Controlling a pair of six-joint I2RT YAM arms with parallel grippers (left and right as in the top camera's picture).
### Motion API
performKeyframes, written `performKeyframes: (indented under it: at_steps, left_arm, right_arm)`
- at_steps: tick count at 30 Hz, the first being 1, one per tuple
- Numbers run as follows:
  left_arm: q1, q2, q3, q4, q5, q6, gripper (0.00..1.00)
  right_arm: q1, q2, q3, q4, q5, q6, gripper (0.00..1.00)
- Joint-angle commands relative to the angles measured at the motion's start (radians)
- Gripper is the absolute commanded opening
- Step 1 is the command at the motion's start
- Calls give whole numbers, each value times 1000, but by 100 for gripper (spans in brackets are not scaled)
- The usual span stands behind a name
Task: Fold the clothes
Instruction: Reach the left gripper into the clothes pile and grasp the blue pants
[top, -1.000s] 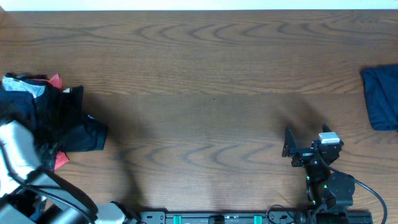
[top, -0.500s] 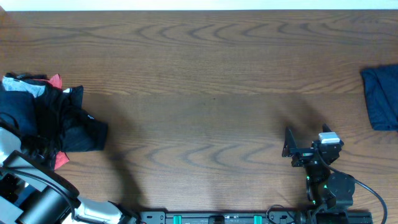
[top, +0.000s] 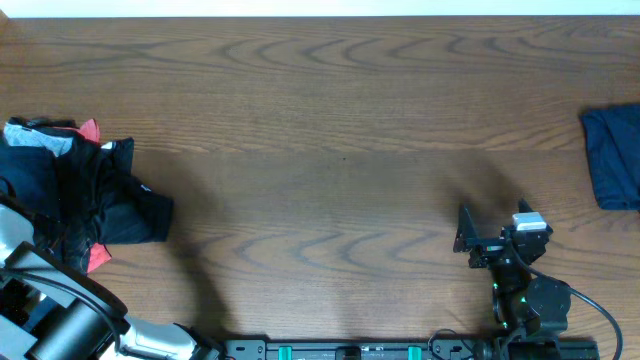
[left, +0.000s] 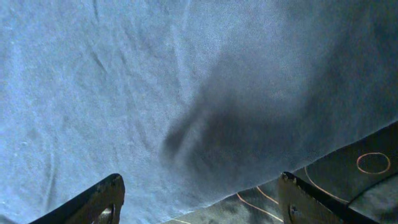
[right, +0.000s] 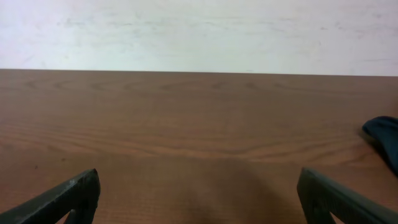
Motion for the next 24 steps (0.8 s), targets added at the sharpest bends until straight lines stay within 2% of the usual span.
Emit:
performKeyframes:
  at_steps: [1, 16, 24]
  left_arm:
    - [-1, -2, 16, 2, -10, 25, 80]
    - [-83, 66, 3, 6, 11, 40, 80]
    - [-76, 71, 3, 29, -49, 39, 80]
  right_arm:
    - [-8, -5, -5, 2, -7, -18, 99]
    - [-8, -5, -5, 2, -7, -18, 99]
    - [-8, -5, -5, 2, -7, -18, 99]
